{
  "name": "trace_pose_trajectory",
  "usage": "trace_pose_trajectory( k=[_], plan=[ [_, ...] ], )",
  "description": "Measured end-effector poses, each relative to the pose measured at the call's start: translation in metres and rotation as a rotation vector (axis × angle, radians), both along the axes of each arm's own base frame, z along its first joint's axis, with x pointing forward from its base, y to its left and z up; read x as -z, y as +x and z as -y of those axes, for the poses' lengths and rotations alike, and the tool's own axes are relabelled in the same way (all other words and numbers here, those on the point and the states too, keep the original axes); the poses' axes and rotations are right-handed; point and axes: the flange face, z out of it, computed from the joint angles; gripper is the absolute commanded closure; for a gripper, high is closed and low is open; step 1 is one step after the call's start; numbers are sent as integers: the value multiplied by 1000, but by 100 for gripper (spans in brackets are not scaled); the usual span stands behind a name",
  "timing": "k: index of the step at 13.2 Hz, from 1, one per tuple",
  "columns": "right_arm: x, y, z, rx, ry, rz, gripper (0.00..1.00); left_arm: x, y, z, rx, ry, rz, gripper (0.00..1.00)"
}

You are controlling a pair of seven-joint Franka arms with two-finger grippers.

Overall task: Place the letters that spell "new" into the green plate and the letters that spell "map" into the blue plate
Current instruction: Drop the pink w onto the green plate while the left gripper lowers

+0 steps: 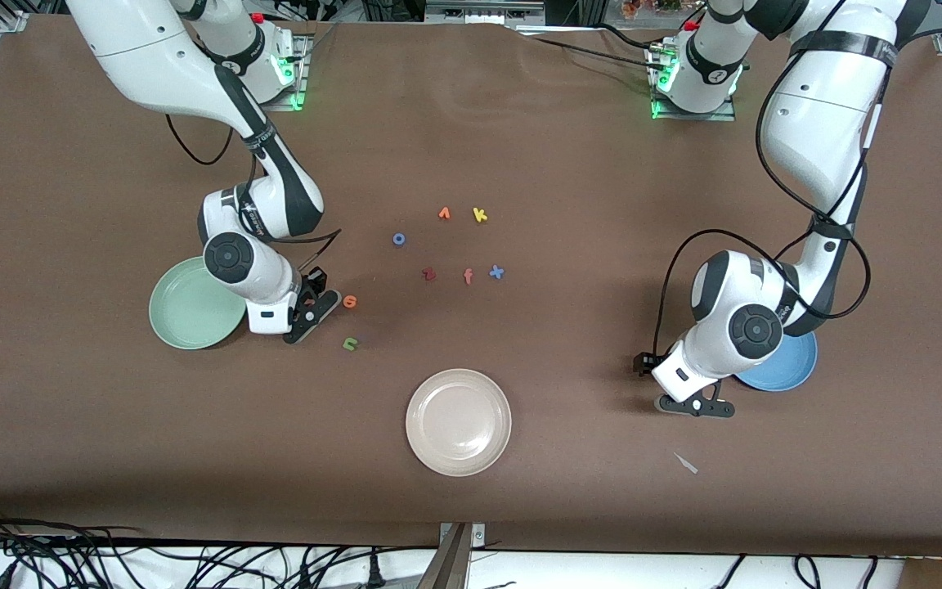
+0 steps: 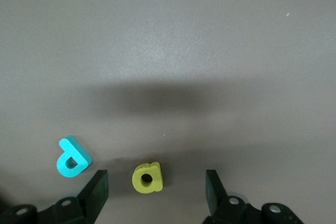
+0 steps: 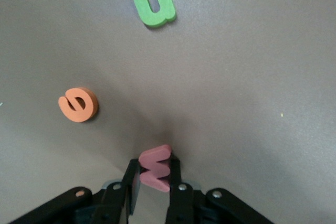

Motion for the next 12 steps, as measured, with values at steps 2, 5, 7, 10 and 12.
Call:
trace_pose_trajectory(
  k=[2, 5, 7, 10, 12],
  plan=[
    [-1, 0, 0, -1, 0, 0, 99, 7, -1, 0, 1, 2, -9, 30],
    [-19, 2, 1, 0, -9, -15, 99, 14, -3, -1, 4, 7, -17, 37],
    [-46, 5, 16, 21, -32, -36, 99, 15, -3, -2, 3, 8, -19, 45],
    [-83, 14, 82, 58, -78, -66, 99, 18, -3, -3, 12, 19, -20, 52],
    [-93, 19, 139, 56, -97, -75, 99, 21, -4, -4, 24, 34, -21, 63]
  ],
)
